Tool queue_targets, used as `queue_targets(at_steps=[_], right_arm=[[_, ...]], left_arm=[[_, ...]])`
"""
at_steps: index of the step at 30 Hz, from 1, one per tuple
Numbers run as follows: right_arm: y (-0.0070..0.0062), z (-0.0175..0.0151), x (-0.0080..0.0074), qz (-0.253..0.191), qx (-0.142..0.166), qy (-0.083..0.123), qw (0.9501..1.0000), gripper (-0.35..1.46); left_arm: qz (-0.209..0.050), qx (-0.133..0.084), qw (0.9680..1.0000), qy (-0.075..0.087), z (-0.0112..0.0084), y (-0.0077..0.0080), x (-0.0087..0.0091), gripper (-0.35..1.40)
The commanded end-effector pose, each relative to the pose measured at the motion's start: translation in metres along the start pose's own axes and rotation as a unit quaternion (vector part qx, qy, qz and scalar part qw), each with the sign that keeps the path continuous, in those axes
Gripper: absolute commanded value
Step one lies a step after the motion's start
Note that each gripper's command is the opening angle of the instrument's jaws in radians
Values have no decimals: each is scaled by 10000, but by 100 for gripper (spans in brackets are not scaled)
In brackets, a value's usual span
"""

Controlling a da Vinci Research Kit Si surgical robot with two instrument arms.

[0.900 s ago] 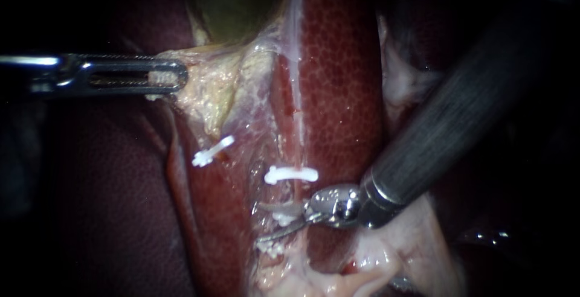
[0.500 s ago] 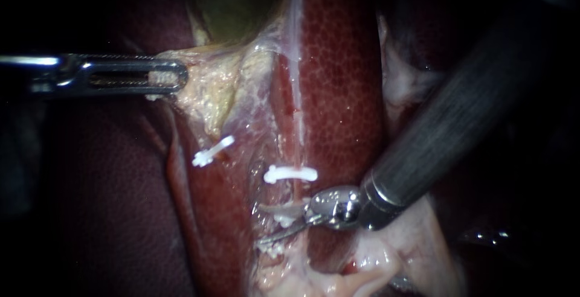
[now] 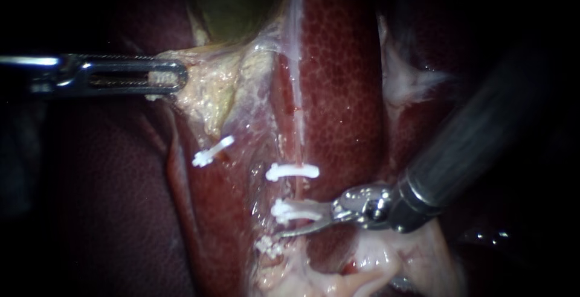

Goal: Go to the cutting position right tube

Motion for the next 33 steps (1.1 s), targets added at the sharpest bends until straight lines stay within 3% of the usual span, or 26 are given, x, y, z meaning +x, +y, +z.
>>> queue_targets(at_steps=[1,7,13,26,30,33], right_arm=[[-1,-5,1,-2,22,1,10000,138],[-3,-29,8,127,-28,50,9999,135],[8,-29,5,211,-62,66,9997,135],[35,-8,-3,240,-117,92,9996,133],[36,5,0,233,-115,119,9996,136],[34,13,4,226,-23,254,9994,140]], left_arm=[[1,5,10000,-1,0,0,0,-35],[1,5,10000,0,0,0,0,-35],[1,6,10000,0,-1,0,0,-35],[1,6,10000,0,-1,0,0,-35],[1,6,10000,0,-1,0,0,-35],[1,6,10000,0,-1,0,0,-35]])
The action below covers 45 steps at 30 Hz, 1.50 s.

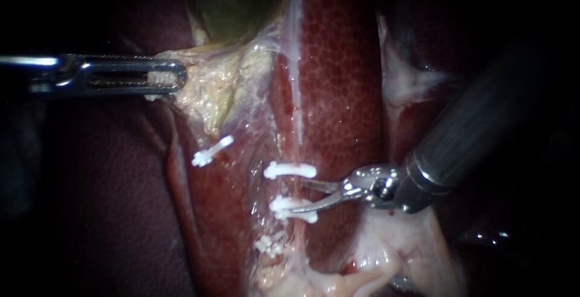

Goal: Go to the cutting position right tube

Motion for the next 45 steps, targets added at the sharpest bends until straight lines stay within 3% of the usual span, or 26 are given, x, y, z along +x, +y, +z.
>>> queue_targets(at_steps=[1,13,21,45], right_arm=[[-1,2,2,-10,45,47,10000,140],[-4,9,7,-61,363,135,9992,138],[-4,28,15,-203,693,127,9973,123],[5,49,26,-146,592,263,9978,123]], left_arm=[[-1,-1,10000,-1,0,0,0,-35],[-1,-1,10000,-1,0,0,0,-35],[1,-6,10000,13,0,0,0,-35],[-24,-13,10000,25,2,1,1,-35]])
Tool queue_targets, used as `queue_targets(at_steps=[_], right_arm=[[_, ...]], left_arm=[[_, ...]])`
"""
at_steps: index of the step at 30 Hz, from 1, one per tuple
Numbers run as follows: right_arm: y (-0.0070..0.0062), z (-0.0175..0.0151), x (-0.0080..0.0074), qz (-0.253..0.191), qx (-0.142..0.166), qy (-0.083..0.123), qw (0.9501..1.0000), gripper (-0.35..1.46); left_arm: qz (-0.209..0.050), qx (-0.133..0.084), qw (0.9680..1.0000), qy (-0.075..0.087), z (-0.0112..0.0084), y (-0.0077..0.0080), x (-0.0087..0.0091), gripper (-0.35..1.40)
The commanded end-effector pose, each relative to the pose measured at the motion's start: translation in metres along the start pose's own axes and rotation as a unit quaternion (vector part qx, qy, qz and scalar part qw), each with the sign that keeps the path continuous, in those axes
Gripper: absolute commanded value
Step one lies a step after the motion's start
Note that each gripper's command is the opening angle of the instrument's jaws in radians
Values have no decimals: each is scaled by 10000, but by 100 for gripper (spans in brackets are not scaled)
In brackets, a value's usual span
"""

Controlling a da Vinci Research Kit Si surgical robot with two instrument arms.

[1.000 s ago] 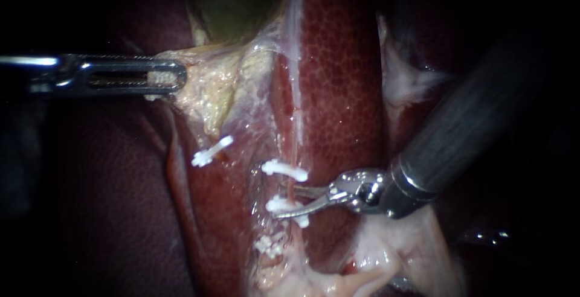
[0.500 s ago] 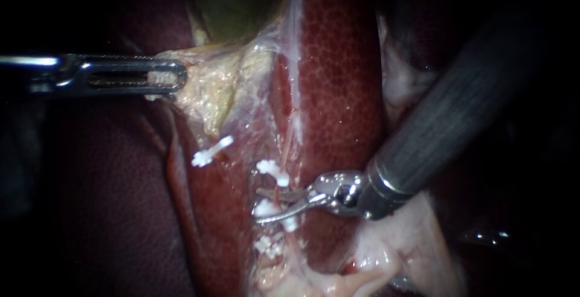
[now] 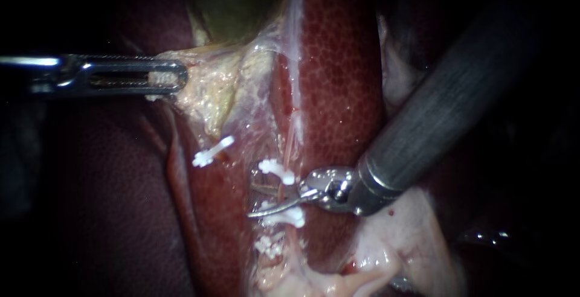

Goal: Go to the cutting position right tube

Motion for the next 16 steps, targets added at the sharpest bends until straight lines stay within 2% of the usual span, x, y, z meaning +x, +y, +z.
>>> queue_targets(at_steps=[1,16], right_arm=[[0,-1,-1,1,-1,-2,10000,121],[-1,-3,-3,-3,5,-6,10000,121]], left_arm=[[2,0,10000,2,0,0,0,-35],[3,0,10000,2,0,0,0,-35]])
